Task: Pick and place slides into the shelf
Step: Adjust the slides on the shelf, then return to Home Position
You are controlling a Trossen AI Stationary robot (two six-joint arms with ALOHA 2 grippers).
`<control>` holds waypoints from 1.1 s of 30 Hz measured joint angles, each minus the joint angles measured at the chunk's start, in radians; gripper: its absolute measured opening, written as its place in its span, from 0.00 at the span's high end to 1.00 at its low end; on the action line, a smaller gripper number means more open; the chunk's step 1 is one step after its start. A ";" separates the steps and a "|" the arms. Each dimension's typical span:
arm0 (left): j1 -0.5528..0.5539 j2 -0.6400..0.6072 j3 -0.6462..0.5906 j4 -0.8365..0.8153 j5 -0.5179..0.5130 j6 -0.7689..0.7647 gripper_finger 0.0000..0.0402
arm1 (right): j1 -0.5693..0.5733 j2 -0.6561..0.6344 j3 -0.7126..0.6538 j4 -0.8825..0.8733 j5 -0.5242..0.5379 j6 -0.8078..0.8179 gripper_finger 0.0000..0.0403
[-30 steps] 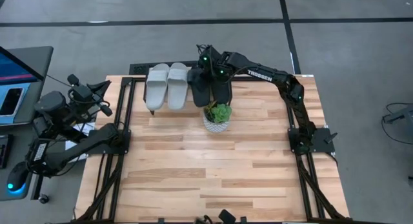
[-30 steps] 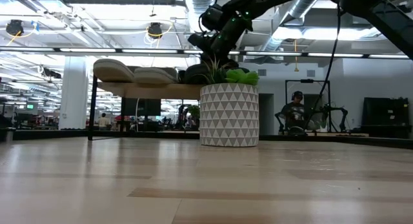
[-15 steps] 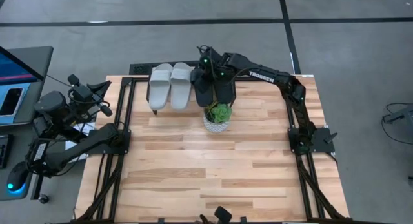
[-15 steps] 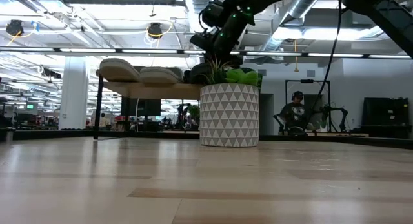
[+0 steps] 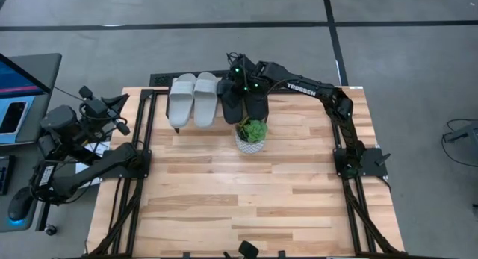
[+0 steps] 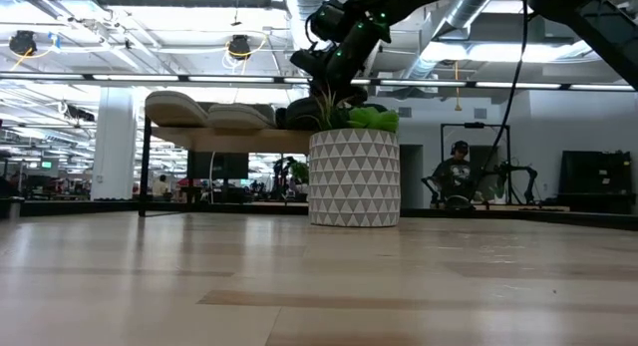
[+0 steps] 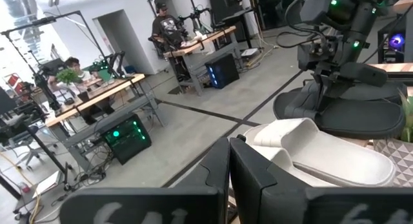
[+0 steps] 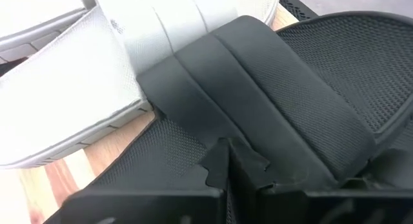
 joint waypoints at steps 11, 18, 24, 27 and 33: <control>0.000 0.000 0.000 -0.011 0.000 0.000 1.00 | 0.006 0.000 0.000 0.015 -0.022 0.007 0.74; 0.000 0.000 0.000 -0.011 0.000 -0.007 1.00 | 0.013 0.009 0.083 -0.022 -0.021 -0.039 0.63; 0.000 0.000 0.000 -0.011 0.000 -0.008 1.00 | 0.008 0.009 0.193 -0.094 -0.018 -0.071 0.64; 0.000 0.000 0.000 -0.011 0.000 -0.008 1.00 | 0.007 0.009 0.234 -0.118 -0.008 -0.091 0.66; 0.000 0.000 0.000 -0.011 0.000 -0.008 1.00 | 0.007 -0.001 0.334 -0.166 -0.007 -0.125 0.70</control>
